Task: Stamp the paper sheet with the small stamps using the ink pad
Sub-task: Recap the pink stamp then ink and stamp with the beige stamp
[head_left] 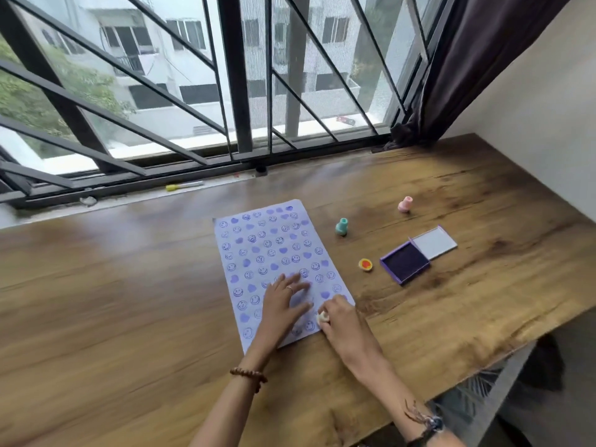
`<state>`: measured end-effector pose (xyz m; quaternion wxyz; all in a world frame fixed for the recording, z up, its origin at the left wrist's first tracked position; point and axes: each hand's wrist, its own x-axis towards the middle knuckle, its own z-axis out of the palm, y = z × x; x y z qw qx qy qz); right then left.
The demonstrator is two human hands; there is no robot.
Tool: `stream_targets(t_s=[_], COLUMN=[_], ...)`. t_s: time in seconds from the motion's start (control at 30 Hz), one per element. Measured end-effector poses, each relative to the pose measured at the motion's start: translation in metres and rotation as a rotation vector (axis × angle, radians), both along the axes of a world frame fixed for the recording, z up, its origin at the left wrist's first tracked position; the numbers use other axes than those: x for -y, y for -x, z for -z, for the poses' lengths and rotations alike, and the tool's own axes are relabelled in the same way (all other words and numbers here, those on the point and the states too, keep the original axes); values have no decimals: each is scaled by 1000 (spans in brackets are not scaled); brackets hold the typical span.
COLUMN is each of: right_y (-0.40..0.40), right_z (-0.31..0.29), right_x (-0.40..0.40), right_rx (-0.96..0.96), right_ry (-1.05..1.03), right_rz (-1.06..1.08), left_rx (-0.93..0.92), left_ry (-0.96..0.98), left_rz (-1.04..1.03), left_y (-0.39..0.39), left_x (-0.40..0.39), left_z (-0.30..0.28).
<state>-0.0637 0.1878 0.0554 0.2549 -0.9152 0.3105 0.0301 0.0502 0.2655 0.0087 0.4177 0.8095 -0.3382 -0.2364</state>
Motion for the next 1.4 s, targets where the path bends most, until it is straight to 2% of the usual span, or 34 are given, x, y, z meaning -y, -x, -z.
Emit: stream_targets(t_s=[0.13, 0.47, 0.73, 0.8, 0.87, 0.93, 1.0, 1.1, 1.23, 1.4], right_y=[-4, -8, -6, -2, 3, 10, 17, 23, 26, 37], right_z=[2, 5, -2, -1, -2, -5, -11, -21, -28, -26], right_x=[2, 12, 12, 12, 17, 30, 51, 87, 129, 163], right_rx=[-38, -50, -62, 15, 139, 292, 442, 571, 701, 720], right_ry=[55, 95, 84, 2, -145, -439, -819, -1160, -1326, -1385], right_rz=[-28, -158, -179, -110, 80, 376, 600, 729, 840, 793], left_rx=[6, 52, 44, 45, 29, 53, 200, 372, 388, 395], left_ry=[-66, -125, -113, -116, -95, -55, -43, -35, -58, -126], left_rz=[69, 87, 91, 83, 57, 6, -79, -110, 92, 192], left_y=[-6, -10, -7, -6, -5, -3, 1, 11, 22, 33], left_x=[1, 7, 2, 2, 2, 3, 8, 29, 77, 127], left_z=[5, 22, 14, 11, 7, 0, -6, -19, -28, -22])
